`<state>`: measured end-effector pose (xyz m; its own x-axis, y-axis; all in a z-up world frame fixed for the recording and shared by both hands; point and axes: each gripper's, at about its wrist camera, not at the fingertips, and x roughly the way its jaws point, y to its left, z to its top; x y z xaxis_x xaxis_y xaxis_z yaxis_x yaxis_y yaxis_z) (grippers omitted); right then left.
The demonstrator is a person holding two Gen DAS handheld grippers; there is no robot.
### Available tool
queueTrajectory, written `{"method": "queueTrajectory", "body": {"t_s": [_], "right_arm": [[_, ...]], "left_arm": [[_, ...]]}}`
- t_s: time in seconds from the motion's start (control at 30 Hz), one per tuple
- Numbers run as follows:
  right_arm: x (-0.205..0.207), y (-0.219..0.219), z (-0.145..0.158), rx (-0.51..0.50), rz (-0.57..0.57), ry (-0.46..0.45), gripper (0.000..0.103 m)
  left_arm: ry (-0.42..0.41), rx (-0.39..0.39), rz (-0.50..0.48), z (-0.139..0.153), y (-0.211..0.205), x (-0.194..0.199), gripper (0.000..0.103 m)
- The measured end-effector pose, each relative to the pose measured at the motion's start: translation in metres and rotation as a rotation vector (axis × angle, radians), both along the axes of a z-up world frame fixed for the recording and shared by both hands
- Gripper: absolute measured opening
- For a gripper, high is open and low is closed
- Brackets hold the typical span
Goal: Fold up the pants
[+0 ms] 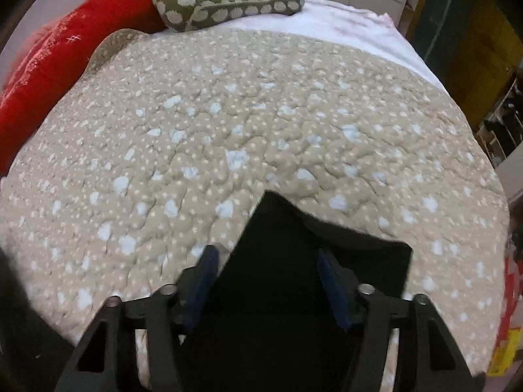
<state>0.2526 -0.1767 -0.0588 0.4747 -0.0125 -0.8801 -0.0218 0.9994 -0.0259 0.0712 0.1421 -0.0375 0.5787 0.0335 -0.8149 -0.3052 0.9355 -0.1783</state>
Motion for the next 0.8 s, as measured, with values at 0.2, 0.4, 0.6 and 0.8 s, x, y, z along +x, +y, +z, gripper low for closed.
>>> {"method": "queueTrajectory", "body": {"t_s": [0.2,0.4,0.6,0.8], "right_arm": [[-0.069,-0.058,0.087,0.19,0.008,-0.223,0.007],[-0.199,-0.149,0.142,0.228,-0.094,-0.392,0.007],[-0.272,-0.186,0.097,0.195,-0.195,-0.302,0.007],[-0.303,-0.225,0.02,0.143,-0.304,-0.095,0.008]], "left_arm": [[0.001,-0.037,0.015,0.001,0.006,-0.003,0.057],[0.015,-0.036,0.02,0.0,0.003,-0.006,0.057],[0.012,-0.04,0.015,0.003,-0.001,-0.02,0.057],[0.035,-0.039,0.02,0.0,0.002,-0.02,0.057]]}}
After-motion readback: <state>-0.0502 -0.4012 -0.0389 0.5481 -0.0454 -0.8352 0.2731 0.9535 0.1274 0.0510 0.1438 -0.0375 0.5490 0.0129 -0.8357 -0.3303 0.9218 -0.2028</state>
